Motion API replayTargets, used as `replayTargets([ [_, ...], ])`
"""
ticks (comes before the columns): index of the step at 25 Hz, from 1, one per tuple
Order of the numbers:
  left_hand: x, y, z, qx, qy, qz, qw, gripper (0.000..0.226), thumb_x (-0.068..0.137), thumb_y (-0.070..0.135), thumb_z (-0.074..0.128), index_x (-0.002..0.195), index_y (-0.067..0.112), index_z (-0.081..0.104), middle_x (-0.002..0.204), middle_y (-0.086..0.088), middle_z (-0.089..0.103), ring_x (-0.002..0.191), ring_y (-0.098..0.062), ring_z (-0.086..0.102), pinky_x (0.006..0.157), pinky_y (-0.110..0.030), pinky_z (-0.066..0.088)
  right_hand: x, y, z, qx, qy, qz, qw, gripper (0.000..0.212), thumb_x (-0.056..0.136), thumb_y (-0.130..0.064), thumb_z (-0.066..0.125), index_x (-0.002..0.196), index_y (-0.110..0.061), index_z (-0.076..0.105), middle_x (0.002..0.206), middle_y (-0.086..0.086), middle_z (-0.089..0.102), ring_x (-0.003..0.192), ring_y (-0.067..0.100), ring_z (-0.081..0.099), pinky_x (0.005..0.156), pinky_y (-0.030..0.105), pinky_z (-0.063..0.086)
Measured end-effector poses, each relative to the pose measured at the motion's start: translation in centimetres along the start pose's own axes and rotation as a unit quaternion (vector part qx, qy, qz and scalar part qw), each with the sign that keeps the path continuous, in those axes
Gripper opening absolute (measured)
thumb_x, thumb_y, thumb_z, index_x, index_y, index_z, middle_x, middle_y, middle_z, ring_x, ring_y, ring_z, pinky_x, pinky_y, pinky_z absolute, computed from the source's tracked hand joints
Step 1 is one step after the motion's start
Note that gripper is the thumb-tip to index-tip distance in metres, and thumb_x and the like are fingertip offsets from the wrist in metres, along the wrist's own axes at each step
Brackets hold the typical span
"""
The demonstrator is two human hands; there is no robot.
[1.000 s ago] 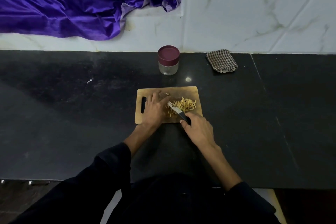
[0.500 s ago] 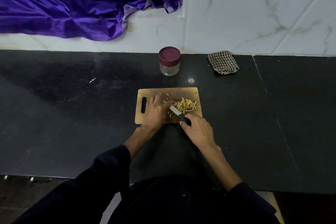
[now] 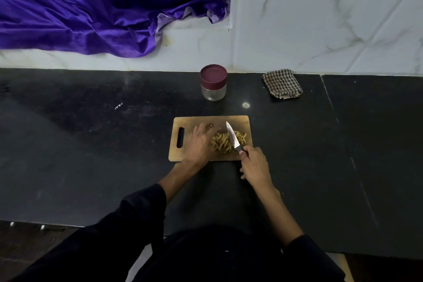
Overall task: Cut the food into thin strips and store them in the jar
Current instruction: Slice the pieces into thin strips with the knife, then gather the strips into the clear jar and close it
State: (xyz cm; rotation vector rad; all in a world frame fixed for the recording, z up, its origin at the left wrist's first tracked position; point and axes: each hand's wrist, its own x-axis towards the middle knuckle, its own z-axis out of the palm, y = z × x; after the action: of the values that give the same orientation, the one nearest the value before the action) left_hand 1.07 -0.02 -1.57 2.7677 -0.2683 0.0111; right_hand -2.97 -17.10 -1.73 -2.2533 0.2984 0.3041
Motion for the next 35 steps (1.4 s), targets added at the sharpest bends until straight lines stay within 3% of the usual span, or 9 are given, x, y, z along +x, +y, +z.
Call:
replayTargets([
  [2, 0.6, 1.1, -0.2, -0.001, -0.002, 0.002, 1.0, 0.061, 0.08, 0.005, 0.059, 0.134, 0.032, 0.046, 0.136, -0.006, 0.04, 0.121, -0.024, 0.042, 0.101, -0.046, 0.039, 0.4, 0.8, -1.0, 0.049, -0.002, 0.026, 0.998, 0.027, 0.103, -0.024, 0.046, 0.124, -0.011, 0.058, 0.114, 0.003, 0.049, 0.087, 0.02, 0.065, 0.06, 0.03, 0.059],
  [5, 1.6, 2.3, 0.3, -0.027, -0.005, 0.005, 1.0, 0.056, 0.083, 0.008, 0.058, 0.135, 0.028, 0.047, 0.139, -0.007, 0.038, 0.123, -0.023, 0.04, 0.102, -0.044, 0.039, 1.5, 2.9, -3.5, 0.075, 0.02, 0.041, 0.996, 0.023, 0.101, -0.024, 0.05, 0.114, -0.012, 0.064, 0.109, 0.005, 0.06, 0.093, 0.02, 0.062, 0.078, 0.041, 0.058],
  [10, 3.9, 6.3, 2.3, -0.03, -0.036, 0.01, 0.999, 0.047, 0.091, 0.018, 0.054, 0.137, 0.024, 0.044, 0.141, -0.008, 0.036, 0.127, -0.027, 0.036, 0.107, -0.044, 0.032, 4.2, 6.4, -8.6, 0.06, 0.085, 0.082, 0.991, 0.023, 0.096, -0.019, 0.058, 0.112, -0.007, 0.071, 0.11, 0.009, 0.07, 0.098, 0.022, 0.062, 0.079, 0.029, 0.045],
  [13, 5.3, 8.6, 3.1, -0.012, -0.063, 0.013, 0.998, 0.045, 0.094, 0.029, 0.053, 0.137, 0.022, 0.043, 0.146, -0.008, 0.032, 0.133, -0.026, 0.031, 0.108, -0.044, 0.029, 6.2, 7.2, -9.7, 0.034, 0.079, 0.091, 0.992, 0.024, 0.095, -0.019, 0.062, 0.112, -0.005, 0.071, 0.111, 0.014, 0.07, 0.104, 0.029, 0.063, 0.083, 0.032, 0.047],
  [15, 5.9, 9.3, 3.4, -0.001, -0.075, 0.014, 0.997, 0.046, 0.094, 0.032, 0.053, 0.138, 0.022, 0.043, 0.148, -0.009, 0.03, 0.135, -0.027, 0.029, 0.11, -0.045, 0.029, 7.3, 7.1, -9.8, 0.012, 0.061, 0.094, 0.994, 0.023, 0.095, -0.02, 0.062, 0.111, -0.006, 0.071, 0.109, 0.012, 0.07, 0.097, 0.026, 0.063, 0.077, 0.029, 0.045],
  [17, 6.2, 9.4, 3.5, 0.002, -0.079, 0.017, 0.997, 0.046, 0.094, 0.032, 0.053, 0.138, 0.022, 0.042, 0.149, -0.009, 0.029, 0.137, -0.026, 0.027, 0.111, -0.045, 0.028, 8.1, 7.1, -9.6, 0.0, 0.049, 0.096, 0.994, 0.021, 0.095, -0.022, 0.063, 0.109, -0.007, 0.07, 0.105, 0.01, 0.069, 0.089, 0.021, 0.06, 0.073, 0.028, 0.043],
  [22, 5.9, 8.3, 3.4, -0.015, -0.065, 0.025, 0.997, 0.043, 0.093, 0.027, 0.055, 0.135, 0.021, 0.046, 0.146, -0.008, 0.033, 0.134, -0.026, 0.03, 0.109, -0.045, 0.03, 8.6, 7.5, -9.2, -0.031, 0.067, 0.108, 0.991, 0.012, 0.09, -0.025, 0.069, 0.098, -0.016, 0.07, 0.101, 0.007, 0.07, 0.097, 0.027, 0.065, 0.08, 0.035, 0.051],
  [28, 4.5, 5.6, 2.4, -0.033, -0.057, 0.036, 0.997, 0.044, 0.092, 0.026, 0.055, 0.135, 0.023, 0.045, 0.141, -0.007, 0.036, 0.128, -0.026, 0.035, 0.107, -0.046, 0.032, 7.8, 6.8, -9.3, -0.053, 0.077, 0.109, 0.99, 0.022, 0.091, -0.03, 0.068, 0.108, -0.015, 0.066, 0.112, 0.008, 0.068, 0.103, 0.027, 0.063, 0.083, 0.035, 0.049],
  [35, 1.5, -0.7, -0.7, -0.077, -0.032, 0.017, 0.996, 0.042, 0.091, 0.027, 0.057, 0.132, 0.024, 0.05, 0.136, -0.006, 0.042, 0.123, -0.025, 0.042, 0.103, -0.045, 0.038, 5.4, 2.4, -6.6, -0.072, 0.119, 0.041, 0.989, 0.043, 0.097, -0.041, 0.056, 0.128, -0.012, 0.049, 0.132, 0.013, 0.044, 0.113, 0.032, 0.055, 0.087, 0.04, 0.046],
])
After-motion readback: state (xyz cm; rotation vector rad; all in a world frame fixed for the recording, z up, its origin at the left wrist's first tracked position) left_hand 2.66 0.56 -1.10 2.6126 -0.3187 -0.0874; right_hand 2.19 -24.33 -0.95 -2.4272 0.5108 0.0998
